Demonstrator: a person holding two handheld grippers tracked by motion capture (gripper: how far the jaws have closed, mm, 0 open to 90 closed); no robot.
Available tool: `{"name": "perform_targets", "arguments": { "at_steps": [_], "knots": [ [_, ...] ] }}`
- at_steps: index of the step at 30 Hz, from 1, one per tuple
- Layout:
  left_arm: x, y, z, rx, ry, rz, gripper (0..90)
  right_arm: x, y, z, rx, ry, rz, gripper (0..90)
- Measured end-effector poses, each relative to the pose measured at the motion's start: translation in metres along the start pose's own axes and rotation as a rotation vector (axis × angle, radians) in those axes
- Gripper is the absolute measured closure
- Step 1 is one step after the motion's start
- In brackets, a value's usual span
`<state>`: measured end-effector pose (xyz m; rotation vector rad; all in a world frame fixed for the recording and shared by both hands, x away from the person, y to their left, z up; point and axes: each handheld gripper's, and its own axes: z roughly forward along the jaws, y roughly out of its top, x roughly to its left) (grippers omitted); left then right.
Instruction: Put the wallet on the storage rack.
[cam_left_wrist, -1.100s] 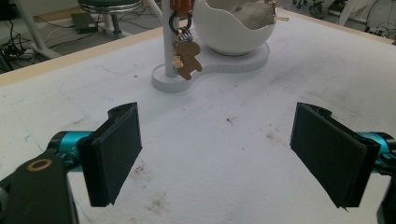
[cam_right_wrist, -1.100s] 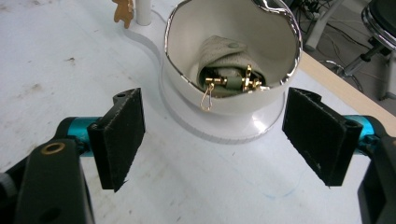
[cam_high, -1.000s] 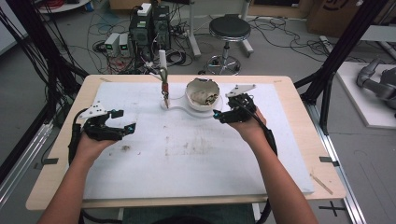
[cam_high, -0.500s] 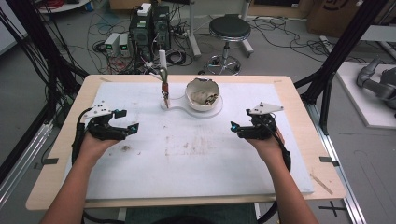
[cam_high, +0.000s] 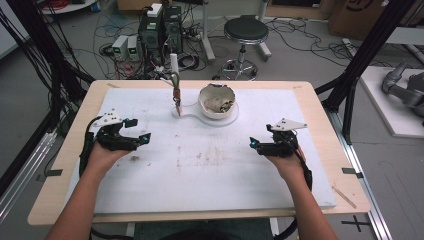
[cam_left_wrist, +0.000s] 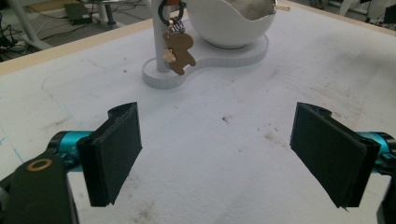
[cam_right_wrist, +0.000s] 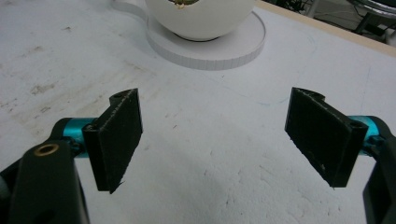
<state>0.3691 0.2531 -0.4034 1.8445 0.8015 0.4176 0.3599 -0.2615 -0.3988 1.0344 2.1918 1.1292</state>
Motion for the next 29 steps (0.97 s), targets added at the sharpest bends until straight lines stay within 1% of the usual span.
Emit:
{"name": "perform_targets", "arguments": {
  "at_steps": [3, 5, 8, 9, 14, 17, 21, 22, 25, 29],
  "knots": [
    [-0.0006, 0.0003, -0.0017, 0.000, -0.001, 0.007, 16.3, -0.0004, 0.0002, 0.0019, 0.000, 0.000, 0.000, 19.4],
    [-0.0010, -0.0001, -0.0033, -0.009, -0.001, -0.001, 16.3, -0.0004, 0.0002, 0.0029, 0.003, 0.002, -0.003, 19.4],
    [-0.0008, -0.0005, -0.0033, -0.003, -0.004, 0.002, 16.3, -0.0008, 0.0001, 0.0039, 0.005, 0.001, -0.008, 19.4],
    [-0.0008, -0.0007, -0.0030, -0.002, -0.005, 0.001, 16.3, -0.0010, -0.0001, 0.0037, 0.008, -0.001, 0.001, 19.4],
    [-0.0020, -0.0005, -0.0025, 0.002, -0.007, 0.002, 16.4, -0.0025, -0.0005, 0.0028, 0.007, -0.004, 0.002, 19.4],
    [-0.0017, -0.0008, -0.0020, 0.002, -0.006, -0.001, 16.3, -0.0030, -0.0007, 0.0036, 0.009, -0.001, 0.012, 19.4],
    [-0.0006, -0.0013, -0.0017, 0.007, -0.004, -0.003, 16.3, -0.0038, -0.0010, 0.0047, 0.017, 0.004, 0.008, 19.4],
    [-0.0009, -0.0015, -0.0014, 0.006, -0.003, -0.009, 16.3, -0.0035, -0.0011, 0.0051, 0.020, 0.006, 0.014, 19.4],
    [-0.0008, -0.0015, -0.0011, 0.013, -0.004, -0.003, 16.3, -0.0041, -0.0012, 0.0052, 0.022, 0.010, 0.013, 19.4],
    [-0.0010, -0.0012, -0.0015, 0.011, -0.002, -0.002, 16.3, -0.0052, -0.0014, 0.0051, 0.022, 0.007, 0.013, 19.4]
  ]
}}
